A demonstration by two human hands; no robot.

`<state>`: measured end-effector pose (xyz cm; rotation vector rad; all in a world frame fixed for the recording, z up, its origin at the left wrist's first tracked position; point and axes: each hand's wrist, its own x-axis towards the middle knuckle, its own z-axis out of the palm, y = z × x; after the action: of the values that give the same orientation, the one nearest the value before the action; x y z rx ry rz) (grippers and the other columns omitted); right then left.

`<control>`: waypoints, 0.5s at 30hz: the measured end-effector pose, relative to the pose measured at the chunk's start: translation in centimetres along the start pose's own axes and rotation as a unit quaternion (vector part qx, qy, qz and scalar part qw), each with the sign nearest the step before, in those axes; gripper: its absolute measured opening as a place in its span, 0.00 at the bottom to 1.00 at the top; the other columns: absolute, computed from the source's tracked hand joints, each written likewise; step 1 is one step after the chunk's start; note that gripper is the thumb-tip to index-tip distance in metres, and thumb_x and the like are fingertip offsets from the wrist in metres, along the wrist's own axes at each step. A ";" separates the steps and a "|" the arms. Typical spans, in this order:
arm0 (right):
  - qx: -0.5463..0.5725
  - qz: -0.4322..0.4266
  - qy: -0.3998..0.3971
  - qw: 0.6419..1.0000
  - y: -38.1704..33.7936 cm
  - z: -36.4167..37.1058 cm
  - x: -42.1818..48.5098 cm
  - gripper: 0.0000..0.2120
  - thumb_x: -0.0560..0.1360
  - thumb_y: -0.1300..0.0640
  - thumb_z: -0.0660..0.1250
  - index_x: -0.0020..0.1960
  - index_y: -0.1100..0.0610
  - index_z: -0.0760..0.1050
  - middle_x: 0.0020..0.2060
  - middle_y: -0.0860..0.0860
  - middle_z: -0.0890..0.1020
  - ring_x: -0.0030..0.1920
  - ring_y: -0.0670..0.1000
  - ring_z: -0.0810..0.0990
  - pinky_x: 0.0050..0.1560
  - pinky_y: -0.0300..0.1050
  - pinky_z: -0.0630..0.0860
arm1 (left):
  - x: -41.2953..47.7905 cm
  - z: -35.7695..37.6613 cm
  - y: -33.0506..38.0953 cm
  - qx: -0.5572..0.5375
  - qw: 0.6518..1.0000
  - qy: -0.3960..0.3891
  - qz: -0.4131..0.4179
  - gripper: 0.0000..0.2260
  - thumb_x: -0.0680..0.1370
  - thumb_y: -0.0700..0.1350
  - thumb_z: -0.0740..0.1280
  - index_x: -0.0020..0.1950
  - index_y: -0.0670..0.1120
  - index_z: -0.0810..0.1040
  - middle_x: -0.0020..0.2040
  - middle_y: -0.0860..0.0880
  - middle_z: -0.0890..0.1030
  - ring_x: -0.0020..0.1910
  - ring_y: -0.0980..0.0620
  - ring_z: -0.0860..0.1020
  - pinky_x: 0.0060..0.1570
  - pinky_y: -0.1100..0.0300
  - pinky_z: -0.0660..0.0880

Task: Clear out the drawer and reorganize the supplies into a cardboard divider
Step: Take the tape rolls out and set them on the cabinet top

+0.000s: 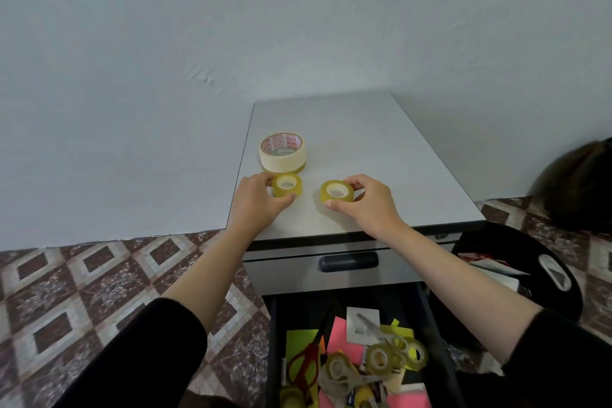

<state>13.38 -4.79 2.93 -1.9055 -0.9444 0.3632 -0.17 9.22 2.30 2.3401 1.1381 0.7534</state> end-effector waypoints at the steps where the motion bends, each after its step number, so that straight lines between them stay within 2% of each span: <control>1: 0.000 0.000 -0.001 1.000 0.0 0.1 0.1 0.23 0.67 0.52 0.76 0.58 0.59 0.75 0.48 0.47 0.75 0.48 0.46 0.73 0.48 0.37 0.67 | 0.1 0.1 -0.1 -0.001 1.000 -0.004 -0.003 0.23 0.70 0.52 0.73 0.61 0.43 0.77 0.53 0.49 0.79 0.48 0.55 0.72 0.44 0.63 0.67; 5: -0.002 -0.002 -0.008 1.000 -0.2 0.6 0.0 0.23 0.67 0.52 0.76 0.58 0.59 0.75 0.48 0.47 0.75 0.48 0.46 0.73 0.48 0.37 0.67 | -0.1 0.4 -1.0 -0.009 1.000 -0.015 -0.017 0.27 0.70 0.53 0.73 0.65 0.43 0.73 0.56 0.46 0.78 0.55 0.50 0.74 0.51 0.61 0.70; 9: -0.008 -0.006 -0.021 1.000 -0.6 1.3 -0.1 0.24 0.67 0.51 0.76 0.58 0.59 0.75 0.51 0.49 0.77 0.49 0.46 0.73 0.49 0.38 0.69 | -0.5 -0.2 -1.5 -0.017 0.999 -0.018 -0.031 0.31 0.71 0.54 0.73 0.69 0.42 0.69 0.62 0.47 0.75 0.59 0.49 0.73 0.58 0.55 0.71; 12: -0.007 -0.011 -0.033 0.999 -1.1 1.9 -0.3 0.26 0.67 0.51 0.76 0.61 0.59 0.74 0.55 0.51 0.78 0.52 0.48 0.74 0.52 0.38 0.70 | -1.5 -1.1 -2.2 -0.013 0.999 -0.017 -0.026 0.26 0.73 0.50 0.71 0.67 0.42 0.71 0.65 0.45 0.74 0.62 0.47 0.72 0.62 0.54 0.70; 15: -0.014 -0.030 -0.049 0.998 -1.9 2.8 -0.6 0.30 0.67 0.51 0.76 0.65 0.57 0.70 0.57 0.53 0.77 0.51 0.49 0.74 0.52 0.41 0.71 | -3.3 -1.9 -2.9 0.009 1.000 -0.024 -0.017 0.19 0.77 0.46 0.66 0.66 0.43 0.73 0.67 0.46 0.72 0.66 0.49 0.68 0.66 0.59 0.62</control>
<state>10.43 -3.04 3.00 -1.8934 -1.0735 0.4129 -4.76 8.44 1.11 2.3343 1.1659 0.6735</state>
